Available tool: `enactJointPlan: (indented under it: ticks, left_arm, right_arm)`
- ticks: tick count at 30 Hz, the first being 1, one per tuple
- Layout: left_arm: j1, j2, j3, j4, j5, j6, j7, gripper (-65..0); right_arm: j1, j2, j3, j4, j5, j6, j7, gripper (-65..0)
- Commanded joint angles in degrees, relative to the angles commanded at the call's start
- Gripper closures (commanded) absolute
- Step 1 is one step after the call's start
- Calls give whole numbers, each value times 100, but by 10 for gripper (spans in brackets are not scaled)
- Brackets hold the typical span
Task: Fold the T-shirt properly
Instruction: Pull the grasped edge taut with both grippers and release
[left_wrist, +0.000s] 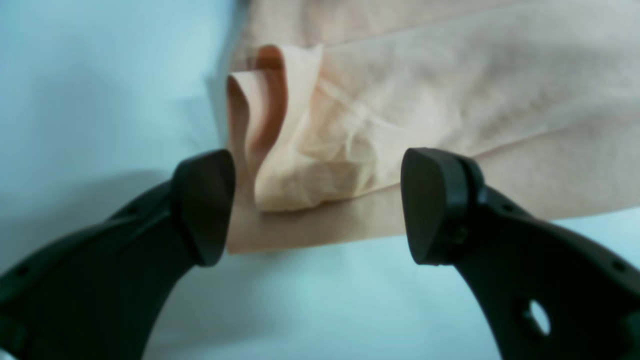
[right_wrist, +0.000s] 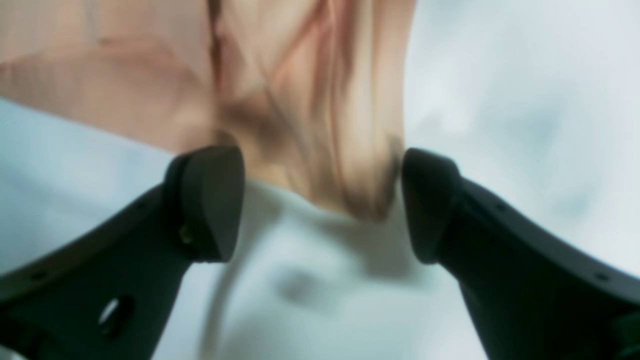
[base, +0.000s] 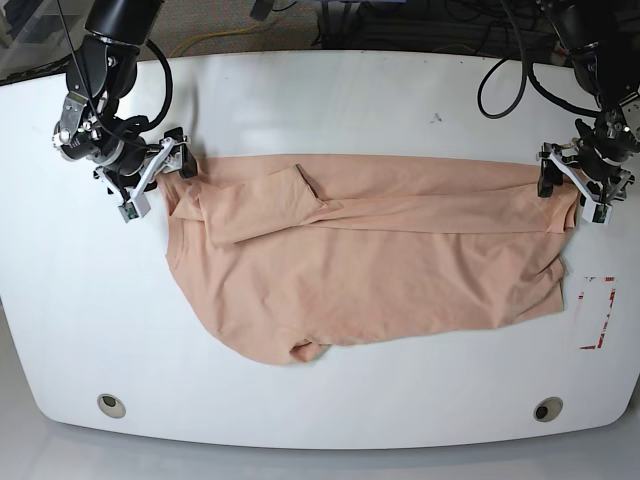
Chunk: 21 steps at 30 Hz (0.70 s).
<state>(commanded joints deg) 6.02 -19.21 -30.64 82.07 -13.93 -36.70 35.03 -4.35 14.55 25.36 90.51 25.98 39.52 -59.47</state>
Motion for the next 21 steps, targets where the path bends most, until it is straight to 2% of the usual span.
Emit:
enactJointPlan:
  ticks: [2, 3, 5, 8, 10, 13, 15, 18, 21]
  left_arm:
    - [-9, 0, 9, -185, 0, 0, -114, -478]
    - [-9, 0, 18, -290, 0, 0, -132, -478]
    - [-26, -9, 18, -422, 0, 9, -141, -476]
    - [-114, -9, -35, -484, 18, 9, -141, -453]
    - [-149, -9, -35, -615, 149, 9, -141, -374]
    - [-167, -9, -35, -844, 308, -26, -141, -260]
    - [-167, -9, -18, -905, 316, -35, -141, -193]
    - [-114, -9, 0, -862, 316, -44, -105, -144]
    - [62, -9, -18, -826, 325, -202, -105, -142]
  right_arm:
    - [62, -9, 0, -114, -9, 0, 9, -452]
    - [105, -9, 0, -211, -9, 0, 18, -428]
    - [114, -9, 0, -343, -9, 0, 44, -361]
    - [114, -9, 0, -431, -9, 0, 220, -227]
    - [105, -9, 0, -431, -9, 0, 281, -136]
    - [79, -9, 0, -431, 9, 0, 281, -63]
    - [44, -9, 0, -404, 18, 0, 281, -52]
    - [-105, 9, 0, -369, 35, 9, 281, -51]
    - [-255, 18, 0, -167, 26, 9, 281, -51]
